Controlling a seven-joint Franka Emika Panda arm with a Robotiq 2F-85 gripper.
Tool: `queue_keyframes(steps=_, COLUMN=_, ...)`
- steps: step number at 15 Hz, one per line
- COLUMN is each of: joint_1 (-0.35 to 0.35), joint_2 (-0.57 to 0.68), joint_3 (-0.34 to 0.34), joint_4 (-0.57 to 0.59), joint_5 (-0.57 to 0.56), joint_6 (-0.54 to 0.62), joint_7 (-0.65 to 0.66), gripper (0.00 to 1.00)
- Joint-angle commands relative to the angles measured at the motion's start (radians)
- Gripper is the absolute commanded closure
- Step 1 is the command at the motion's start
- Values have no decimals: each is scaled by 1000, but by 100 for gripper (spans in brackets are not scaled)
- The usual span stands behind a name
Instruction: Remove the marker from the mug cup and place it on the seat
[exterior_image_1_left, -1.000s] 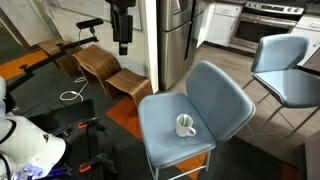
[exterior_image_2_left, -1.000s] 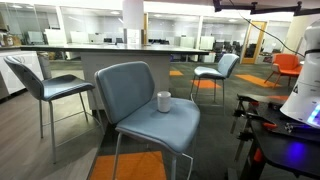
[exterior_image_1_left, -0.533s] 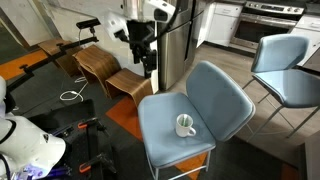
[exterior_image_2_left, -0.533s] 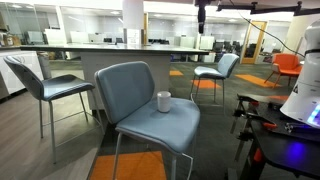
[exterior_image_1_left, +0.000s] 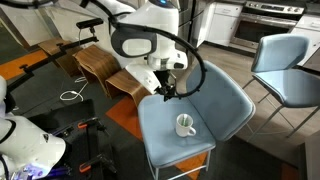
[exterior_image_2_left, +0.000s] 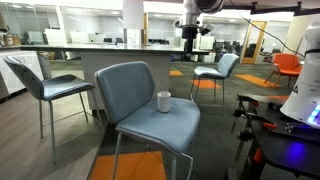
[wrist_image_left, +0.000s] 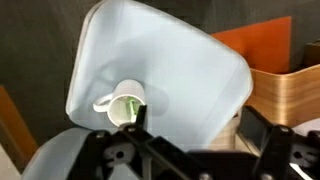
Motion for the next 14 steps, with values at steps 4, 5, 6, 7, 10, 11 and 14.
queue_keyframes(steps=4, joint_1=-82, joint_2=232, joint_3=72, joint_4=104, joint_5=68, joint_6=105, joint_7=-320, gripper=0)
queue_keyframes(steps=5, joint_1=-92, joint_2=273, joint_3=81, joint_4=134, joint_5=49, joint_6=103, joint_7=-332, gripper=0)
queue_keyframes(steps=6, joint_1=-99, joint_2=314, joint_3=87, joint_4=167, joint_5=28, joint_6=101, joint_7=-325, gripper=0)
queue_keyframes(steps=7, joint_1=-111, joint_2=357, joint_3=94, joint_4=208, joint_5=16, joint_6=88, joint_7=-334, gripper=0)
queue_keyframes(steps=10, joint_1=-139, joint_2=480, joint_3=115, joint_4=334, joint_5=-29, joint_6=56, joint_7=-336, gripper=0)
queue_keyframes(steps=11, joint_1=-146, joint_2=517, joint_3=121, joint_4=370, joint_5=-46, joint_6=54, joint_7=-332, gripper=0)
queue_keyframes(steps=14, joint_1=-153, joint_2=612, joint_3=128, joint_4=464, joint_5=-107, joint_6=56, joint_7=-316, gripper=0)
